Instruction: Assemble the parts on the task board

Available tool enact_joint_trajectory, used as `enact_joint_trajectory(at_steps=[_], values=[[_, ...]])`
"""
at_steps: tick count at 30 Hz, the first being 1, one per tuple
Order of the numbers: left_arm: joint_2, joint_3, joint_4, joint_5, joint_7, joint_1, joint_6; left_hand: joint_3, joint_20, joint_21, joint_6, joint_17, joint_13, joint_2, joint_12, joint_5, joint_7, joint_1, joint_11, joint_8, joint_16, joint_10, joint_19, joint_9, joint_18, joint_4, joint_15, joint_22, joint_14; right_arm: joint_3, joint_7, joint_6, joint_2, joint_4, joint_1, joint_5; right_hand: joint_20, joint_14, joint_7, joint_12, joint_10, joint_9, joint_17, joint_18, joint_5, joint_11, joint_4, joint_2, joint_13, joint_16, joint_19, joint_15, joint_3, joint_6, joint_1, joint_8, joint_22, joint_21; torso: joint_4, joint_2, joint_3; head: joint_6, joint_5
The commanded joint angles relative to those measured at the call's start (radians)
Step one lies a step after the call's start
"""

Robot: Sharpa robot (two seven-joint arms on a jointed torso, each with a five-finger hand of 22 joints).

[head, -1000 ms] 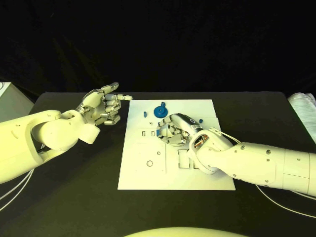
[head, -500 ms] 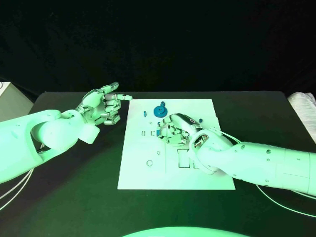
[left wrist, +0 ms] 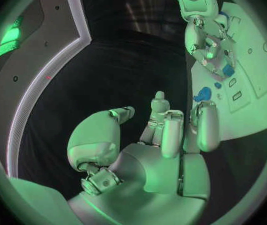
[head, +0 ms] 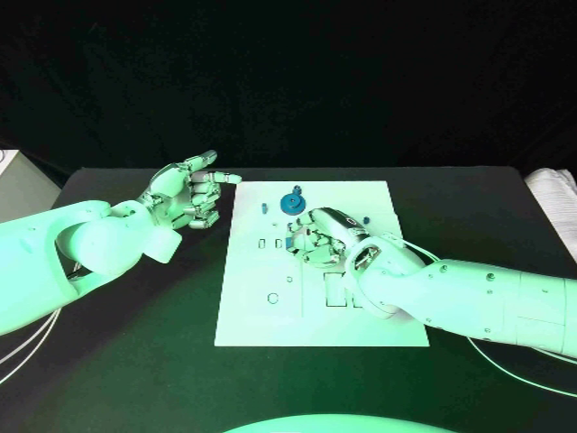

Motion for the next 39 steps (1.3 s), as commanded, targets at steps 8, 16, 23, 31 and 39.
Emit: enact_joint_trajectory(at_steps=[8, 16, 23, 31, 39], values=[[0.0, 0.001, 0.001, -0.005, 0.003, 0.001, 0.019, -0.003, 0.002, -0.004, -0.009, 0.203, -0.001, -0.002, -0.005, -0.001, -0.001, 0.01, 0.0, -0.006, -0.005, -0.007, -0.007, 0.0, 0.006, -0.005, 0.009, -0.001, 0.077, 0.0, -0.015, 0.026, 0.0, 0.002, -0.001, -0.017, 0.001, 0.102, 0.004, -0.009, 0.01, -0.003, 0.255, -0.007, -0.008, 0.008, 0.001, -0.006, 0.158, 0.001, 0.105, 0.006, -0.009, -0.011, -0.01, -0.009, 0.263, 0.005, 0.0005, 0.001, 0.0001, -0.001, -0.002], [0.0, 0.001, 0.0, -0.008, 0.002, 0.001, 0.016, -0.004, 0.002, -0.004, -0.009, 0.204, 0.0, -0.003, -0.005, -0.001, -0.001, 0.012, 0.0, -0.007, -0.005, -0.006, -0.007, 0.0, 0.005, -0.005, 0.009, 0.0, 0.078, 0.0, -0.011, 0.027, 0.001, 0.002, -0.001, -0.019, 0.004, 0.102, 0.007, -0.014, 0.006, -0.005, 0.253, -0.007, -0.009, 0.011, 0.002, -0.015, 0.154, 0.0, 0.105, 0.008, -0.017, -0.019, -0.016, -0.014, 0.263, 0.005, -0.0005, 0.0, 0.0, -0.001, -0.001], [-0.001, 0.001, -0.001, -0.009, 0.001, 0.001, 0.009, -0.004, 0.003, -0.006, -0.009, 0.201, -0.005, -0.003, -0.006, -0.001, -0.001, 0.013, 0.0, -0.007, -0.006, -0.01, -0.009, 0.001, 0.006, -0.006, 0.009, -0.004, 0.076, 0.0, -0.006, 0.019, 0.001, 0.002, -0.001, -0.019, 0.008, 0.101, 0.013, -0.019, 0.001, -0.011, 0.253, -0.007, -0.018, 0.017, 0.005, -0.031, 0.151, 0.0, 0.105, 0.013, -0.037, -0.038, -0.023, -0.027, 0.263, 0.005, 0.0, 0.0, 0.0002, -0.002, -0.002], [-0.004, 0.001, -0.001, -0.012, -0.002, 0.001, 0.007, -0.004, 0.003, -0.006, -0.009, 0.201, -0.001, -0.003, -0.005, -0.001, -0.001, 0.021, 0.0, -0.007, -0.006, -0.008, -0.009, 0.001, 0.006, -0.009, 0.009, -0.004, 0.076, 0.0, -0.004, 0.017, 0.001, 0.002, -0.001, -0.02, 0.013, 0.1, 0.018, -0.034, -0.011, -0.017, 0.249, -0.007, -0.045, 0.022, 0.008, -0.036, 0.14, -0.002, 0.105, 0.018, -0.065, -0.053, -0.022, -0.039, 0.263, 0.005, -0.0006, 0.001, 0.0007, -0.003, -0.004], [-0.005, 0.001, -0.002, -0.022, -0.005, 0.001, 0.005, -0.004, 0.003, -0.006, -0.009, 0.201, 0.0, -0.003, -0.004, -0.001, -0.001, 0.022, 0.0, -0.007, -0.006, -0.008, -0.01, 0.001, 0.006, -0.01, 0.009, -0.004, 0.077, 0.0, 0.003, -0.003, -0.004, 0.01, -0.001, -0.021, 0.02, 0.102, 0.024, -0.046, -0.023, -0.034, 0.255, -0.007, -0.127, 0.028, 0.036, -0.013, 0.13, 0.0, 0.105, 0.024, -0.198, -0.072, 0.008, -0.058, 0.263, 0.005, 0.0013, 0.0, -0.0001, -0.004, -0.006]])
